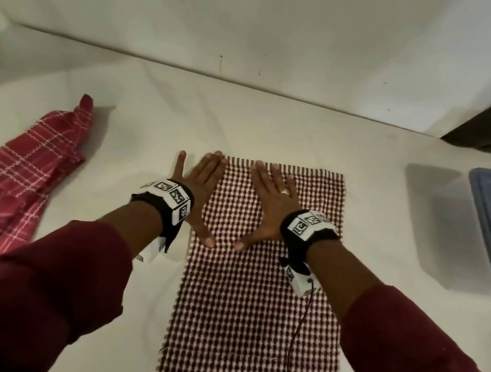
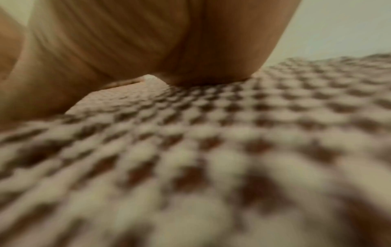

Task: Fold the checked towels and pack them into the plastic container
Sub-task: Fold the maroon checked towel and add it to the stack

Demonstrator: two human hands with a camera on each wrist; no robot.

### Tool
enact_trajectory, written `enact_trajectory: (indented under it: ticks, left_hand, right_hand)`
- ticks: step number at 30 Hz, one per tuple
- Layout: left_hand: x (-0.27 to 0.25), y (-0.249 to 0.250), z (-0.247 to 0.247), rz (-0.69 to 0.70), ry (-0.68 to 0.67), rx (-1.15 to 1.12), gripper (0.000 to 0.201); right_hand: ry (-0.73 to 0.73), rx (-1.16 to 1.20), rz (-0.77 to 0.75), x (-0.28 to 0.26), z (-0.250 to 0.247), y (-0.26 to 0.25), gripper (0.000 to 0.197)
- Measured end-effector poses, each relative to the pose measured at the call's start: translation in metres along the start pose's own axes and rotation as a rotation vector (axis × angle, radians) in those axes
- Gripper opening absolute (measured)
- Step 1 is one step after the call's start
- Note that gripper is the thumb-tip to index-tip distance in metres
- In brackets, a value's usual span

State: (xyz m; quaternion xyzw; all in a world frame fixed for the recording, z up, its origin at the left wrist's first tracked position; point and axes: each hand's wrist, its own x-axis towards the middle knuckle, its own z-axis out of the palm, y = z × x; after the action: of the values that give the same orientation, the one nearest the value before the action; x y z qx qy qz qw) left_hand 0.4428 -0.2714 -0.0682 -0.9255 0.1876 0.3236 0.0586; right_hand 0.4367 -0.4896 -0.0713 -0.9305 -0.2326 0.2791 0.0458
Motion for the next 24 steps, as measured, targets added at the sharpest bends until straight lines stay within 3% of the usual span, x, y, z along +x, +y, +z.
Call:
enact_trajectory:
  ticks: [5, 8, 10, 13, 16, 20, 24]
  left_hand:
    - [-0.002, 0.001, -0.005, 0.001, -0.016, -0.008, 0.170]
    - [-0.010, 0.005, -0.014, 0.000, 0.002, -0.009, 0.166]
    - [-0.021, 0.009, -0.018, 0.027, 0.098, -0.033, 0.159]
    - [-0.057, 0.026, -0.009, 0.140, 0.222, -0.031, 0.150]
    - [-0.095, 0.049, 0.031, 0.220, 0.096, 0.003, 0.152]
    - [-0.111, 0.064, 0.067, 0.137, -0.032, 0.122, 0.165]
    - [-0.110, 0.063, 0.064, 0.110, -0.032, 0.102, 0.169]
  right_hand:
    - [0.004, 0.072, 0.271, -0.041, -0.006, 0.070, 0.157]
    - [-0.010, 0.113, 0.380, -0.063, -0.011, 0.081, 0.159]
    - [0.000, 0.106, 0.324, -0.073, -0.008, 0.062, 0.163]
    - [-0.022, 0.141, 0.077, -0.093, 0.009, -0.002, 0.163]
    - [-0.039, 0.074, -0.102, -0.106, 0.041, -0.071, 0.165]
    - [-0.102, 0.022, -0.044, -0.098, 0.074, -0.118, 0.172]
    - [-0.079, 0.043, 0.008, -0.105, 0.078, -0.106, 0.167]
